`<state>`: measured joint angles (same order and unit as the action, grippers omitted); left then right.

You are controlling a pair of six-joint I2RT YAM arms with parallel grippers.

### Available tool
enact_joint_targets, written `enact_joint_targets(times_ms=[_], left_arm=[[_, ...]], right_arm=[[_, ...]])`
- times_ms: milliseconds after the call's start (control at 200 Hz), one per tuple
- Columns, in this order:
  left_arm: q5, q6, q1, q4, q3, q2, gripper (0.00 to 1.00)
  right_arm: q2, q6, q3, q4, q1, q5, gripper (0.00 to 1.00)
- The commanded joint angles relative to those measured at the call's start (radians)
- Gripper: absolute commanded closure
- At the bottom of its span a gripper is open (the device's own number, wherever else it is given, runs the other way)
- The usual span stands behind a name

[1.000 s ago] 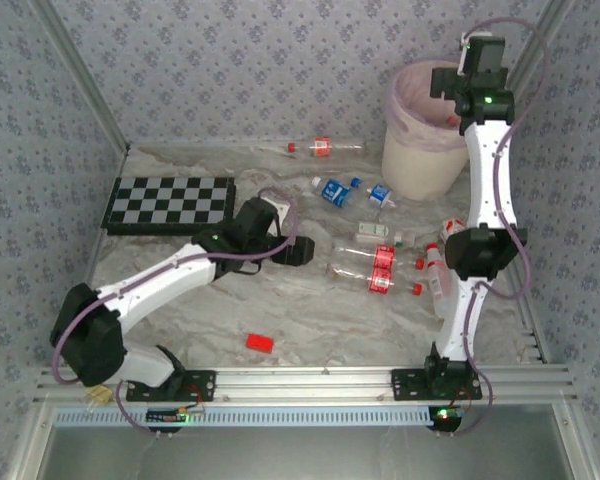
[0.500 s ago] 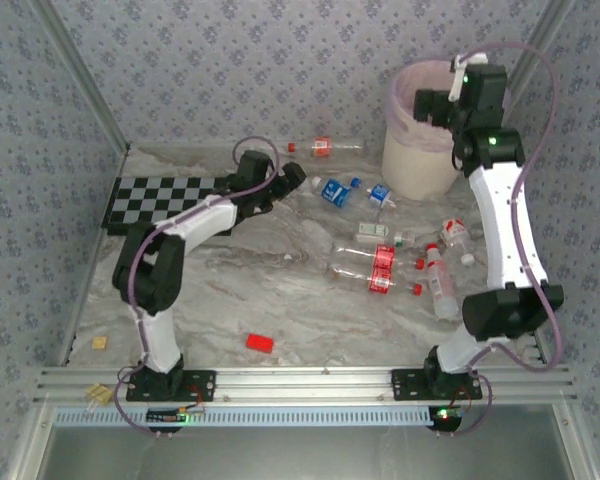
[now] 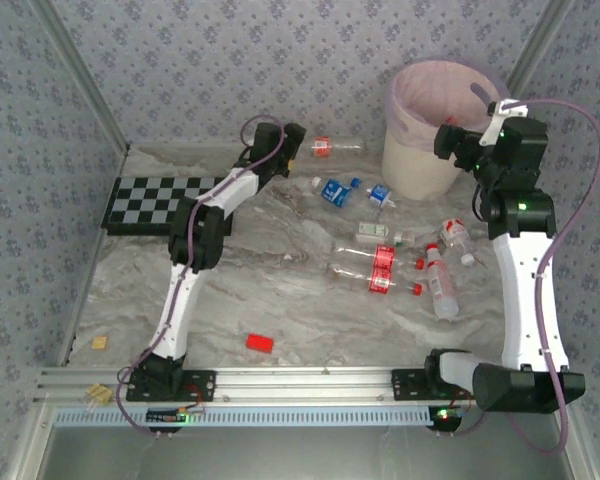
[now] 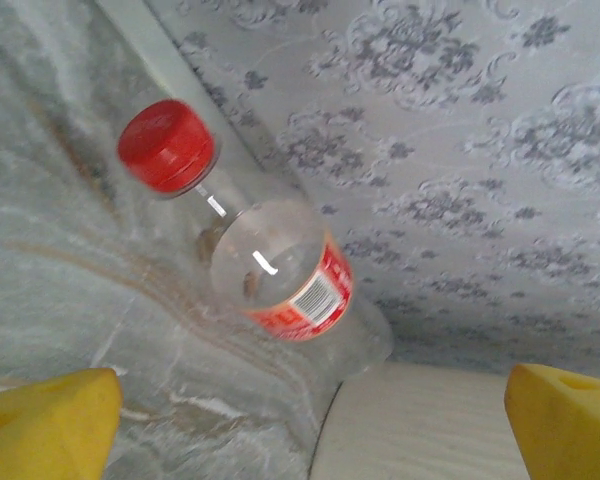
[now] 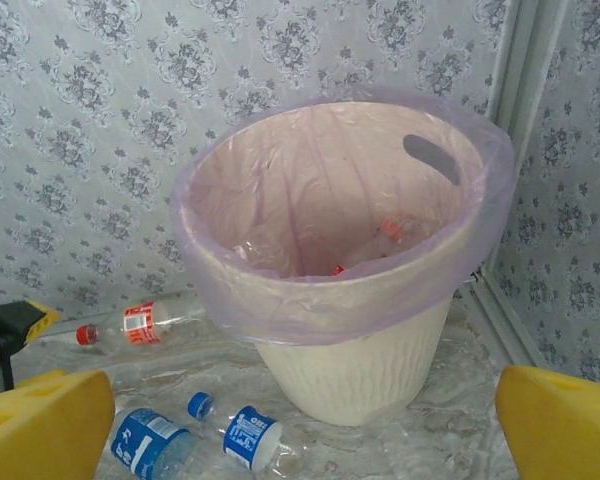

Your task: Put the plastic bottles in the bin

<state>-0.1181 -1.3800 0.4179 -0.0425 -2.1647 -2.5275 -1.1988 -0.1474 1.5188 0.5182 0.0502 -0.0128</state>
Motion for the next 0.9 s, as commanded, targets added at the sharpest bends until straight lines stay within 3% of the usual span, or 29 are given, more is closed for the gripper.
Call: enact_joint_targets(times_ms=[0, 240, 630, 900], left_arm=[[0.052, -0.059, -0.006, 0.084, -0.113, -0.054, 0.03], [0.082, -0.126, -0.009, 0.118, -0.233, -0.159, 0.05], [0.121, -0.192, -0.013, 0.125, -0.261, -0.223, 0.07], [0.147, -0.249, -0.013, 0.208, -0.425, -0.330, 0.10]], right_arm=[[0.013, -0.018, -0.024, -0.017, 0.019, 0.054, 0.00], [0.013, -0.021, -0.055, -0.016, 0.083, 0.111, 0.00], [0.011, -0.035, -0.078, -0.020, 0.119, 0.122, 0.00], [0.021, -0.041, -0.090, -0.023, 0.121, 0.132, 0.00]])
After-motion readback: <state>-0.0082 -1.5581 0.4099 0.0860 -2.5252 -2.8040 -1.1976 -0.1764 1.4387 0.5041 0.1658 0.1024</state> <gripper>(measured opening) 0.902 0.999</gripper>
